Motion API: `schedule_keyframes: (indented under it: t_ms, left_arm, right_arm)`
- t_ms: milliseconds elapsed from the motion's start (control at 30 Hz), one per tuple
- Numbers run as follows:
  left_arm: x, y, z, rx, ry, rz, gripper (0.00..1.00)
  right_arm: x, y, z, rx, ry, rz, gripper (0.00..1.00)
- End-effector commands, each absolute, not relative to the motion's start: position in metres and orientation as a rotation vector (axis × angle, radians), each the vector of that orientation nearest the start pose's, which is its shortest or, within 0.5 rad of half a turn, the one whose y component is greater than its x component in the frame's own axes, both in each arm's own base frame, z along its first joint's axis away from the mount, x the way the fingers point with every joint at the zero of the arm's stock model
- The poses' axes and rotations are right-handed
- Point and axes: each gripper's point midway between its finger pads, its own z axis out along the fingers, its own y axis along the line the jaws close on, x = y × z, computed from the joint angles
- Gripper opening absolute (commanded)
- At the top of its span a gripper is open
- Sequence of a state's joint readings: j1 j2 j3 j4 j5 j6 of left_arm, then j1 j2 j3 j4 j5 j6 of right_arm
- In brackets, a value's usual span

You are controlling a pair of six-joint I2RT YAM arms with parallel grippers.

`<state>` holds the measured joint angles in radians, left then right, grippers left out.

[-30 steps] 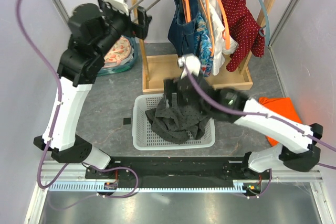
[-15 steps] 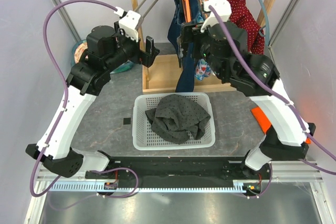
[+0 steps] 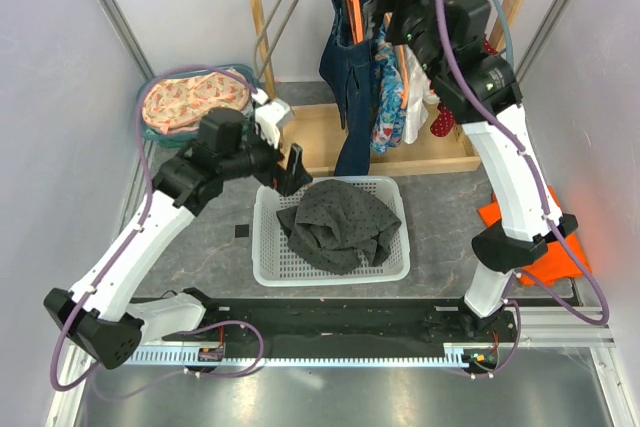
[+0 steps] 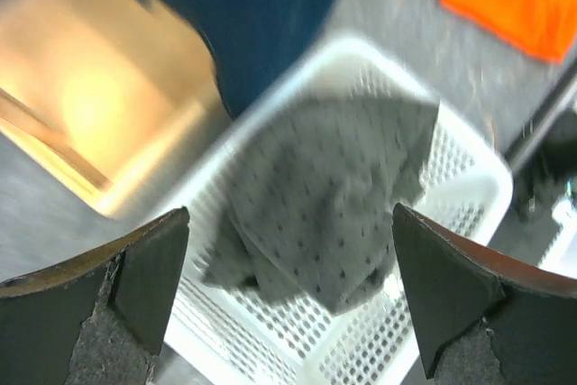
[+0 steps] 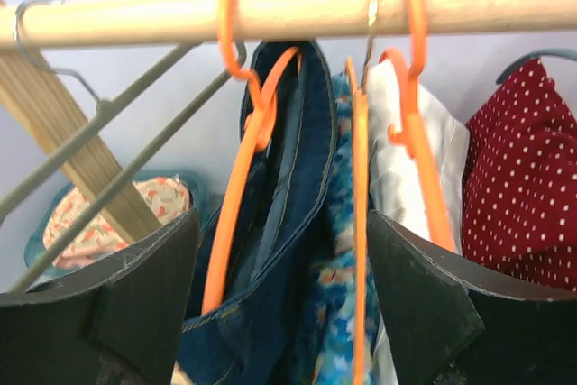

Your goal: Remove the skirt from the hanger

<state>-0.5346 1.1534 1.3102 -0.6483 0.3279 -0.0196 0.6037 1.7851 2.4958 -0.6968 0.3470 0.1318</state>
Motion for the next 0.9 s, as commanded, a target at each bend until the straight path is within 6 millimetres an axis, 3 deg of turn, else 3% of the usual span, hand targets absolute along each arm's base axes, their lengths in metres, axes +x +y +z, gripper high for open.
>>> schedule_keyframes:
  t_ms: [0, 133, 333, 667, 867]
  left_arm:
    - [0.243, -0.227, 0.263, 0.850, 2.015, -0.739, 1.00]
    - [0.244, -0.220, 0.218, 0.885, 2.081, -0.674, 1.00]
    - [0.239, -0.213, 0.177, 0.929, 2.126, -0.602, 1.00]
    - [0.241, -0.206, 0.178, 0.940, 2.100, -0.522, 0.99]
    - [0.245, -0.202, 0.206, 0.935, 2.045, -0.487, 1.00]
  right_arm:
    - [0.421, 0.237, 0.556, -0.129, 1.485, 0.482, 0.80]
    - [0.433, 0.241, 0.557, -0.118, 1.479, 0.596, 0.80]
    - [0.437, 0.259, 0.545, -0.137, 1.501, 0.674, 0.75]
    - [0.470, 0.278, 0.489, -0.144, 1.626, 0.650, 0.65]
    - [0.480, 0.274, 0.467, -0.161, 1.679, 0.573, 0.57]
